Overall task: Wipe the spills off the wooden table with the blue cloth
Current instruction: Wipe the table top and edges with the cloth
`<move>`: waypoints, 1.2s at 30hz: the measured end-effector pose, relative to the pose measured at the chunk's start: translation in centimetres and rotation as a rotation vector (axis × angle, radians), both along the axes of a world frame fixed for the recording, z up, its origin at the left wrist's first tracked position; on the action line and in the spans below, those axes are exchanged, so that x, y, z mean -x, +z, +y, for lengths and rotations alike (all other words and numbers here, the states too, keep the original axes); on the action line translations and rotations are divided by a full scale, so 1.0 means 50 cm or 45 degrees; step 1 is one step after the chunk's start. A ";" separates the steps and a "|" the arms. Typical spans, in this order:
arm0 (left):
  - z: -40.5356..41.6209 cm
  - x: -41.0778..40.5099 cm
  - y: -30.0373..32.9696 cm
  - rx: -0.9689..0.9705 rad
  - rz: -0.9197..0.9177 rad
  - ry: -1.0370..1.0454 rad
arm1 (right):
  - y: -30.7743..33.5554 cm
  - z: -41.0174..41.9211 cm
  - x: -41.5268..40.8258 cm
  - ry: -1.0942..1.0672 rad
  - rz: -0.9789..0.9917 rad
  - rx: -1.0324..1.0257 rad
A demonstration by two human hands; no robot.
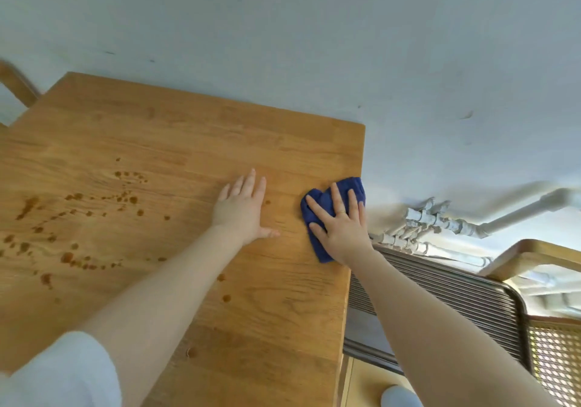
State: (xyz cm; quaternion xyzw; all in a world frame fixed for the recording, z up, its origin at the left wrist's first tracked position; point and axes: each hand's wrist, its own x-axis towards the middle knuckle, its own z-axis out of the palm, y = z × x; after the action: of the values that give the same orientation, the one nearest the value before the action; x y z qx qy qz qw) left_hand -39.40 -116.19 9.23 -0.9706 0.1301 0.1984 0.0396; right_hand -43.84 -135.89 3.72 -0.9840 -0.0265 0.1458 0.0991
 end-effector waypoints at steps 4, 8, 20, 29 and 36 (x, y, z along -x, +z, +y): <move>0.059 0.052 0.008 -0.016 0.134 0.022 | 0.017 0.016 0.024 0.108 0.041 0.101; 0.104 0.082 -0.015 -0.116 0.225 0.073 | 0.007 0.024 0.075 0.365 -0.007 0.177; 0.114 0.084 -0.037 -0.068 0.182 0.154 | -0.017 0.056 -0.024 0.100 -0.125 0.063; 0.114 0.081 -0.035 -0.028 0.185 0.184 | -0.011 0.064 0.004 0.417 -0.172 0.107; 0.122 0.081 -0.054 -0.006 0.162 0.171 | -0.022 0.136 -0.115 -0.175 -0.106 0.104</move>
State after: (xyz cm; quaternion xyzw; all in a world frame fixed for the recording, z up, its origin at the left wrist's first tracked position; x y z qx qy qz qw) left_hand -43.45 -110.09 6.54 -0.9625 0.0665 0.2622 0.0203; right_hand -38.09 -129.11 2.60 -0.9919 0.0432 0.0985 0.0673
